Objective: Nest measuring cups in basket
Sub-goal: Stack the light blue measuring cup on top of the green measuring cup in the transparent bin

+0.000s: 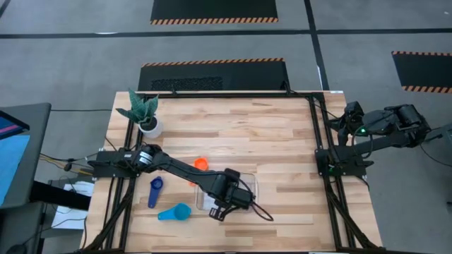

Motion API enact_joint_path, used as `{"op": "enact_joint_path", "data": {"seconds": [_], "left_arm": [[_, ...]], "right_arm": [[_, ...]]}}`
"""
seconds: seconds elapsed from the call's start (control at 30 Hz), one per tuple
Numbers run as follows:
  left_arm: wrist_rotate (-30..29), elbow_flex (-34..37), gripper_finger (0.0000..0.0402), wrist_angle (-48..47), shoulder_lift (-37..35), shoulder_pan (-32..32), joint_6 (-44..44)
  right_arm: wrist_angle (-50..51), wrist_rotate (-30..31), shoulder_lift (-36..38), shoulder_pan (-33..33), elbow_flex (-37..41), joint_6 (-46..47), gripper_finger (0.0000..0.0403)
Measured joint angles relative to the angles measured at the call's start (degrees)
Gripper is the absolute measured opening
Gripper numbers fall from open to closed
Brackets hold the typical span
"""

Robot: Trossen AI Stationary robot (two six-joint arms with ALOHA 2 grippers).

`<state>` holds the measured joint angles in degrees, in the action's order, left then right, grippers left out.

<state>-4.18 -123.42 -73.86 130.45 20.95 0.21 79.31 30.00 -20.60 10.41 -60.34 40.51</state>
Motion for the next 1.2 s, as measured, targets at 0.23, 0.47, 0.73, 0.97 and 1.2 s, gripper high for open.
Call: {"op": "enact_joint_path", "data": {"seconds": [0.23,0.47,0.73,0.97,1.2], "left_arm": [[-3.0,0.0,0.0087,-0.6,0.0,-0.1,-9.3],[-3.6,0.0,0.0087,-0.6,0.0,0.0,-10.8],[-5.2,0.0,0.0087,-0.6,0.0,-0.6,-10.5],[-5.2,-2.0,0.0087,-10.9,0.0,-2.1,-12.3],[-3.5,-2.3,0.0087,-15.9,-5.2,-4.0,-21.9]], "right_arm": [[0.0,0.0,0.0,0.0,0.0,0.0,0.0026],[-0.1,0.0,0.0,0.0,0.0,0.2,0.0026],[0.0,0.0,0.0,0.0,0.0,0.1,0.0026],[0.0,0.0,0.0,0.0,0.0,0.0,0.0026],[0.0,0.0,0.0,0.0,0.0,0.0,0.0026]]}}
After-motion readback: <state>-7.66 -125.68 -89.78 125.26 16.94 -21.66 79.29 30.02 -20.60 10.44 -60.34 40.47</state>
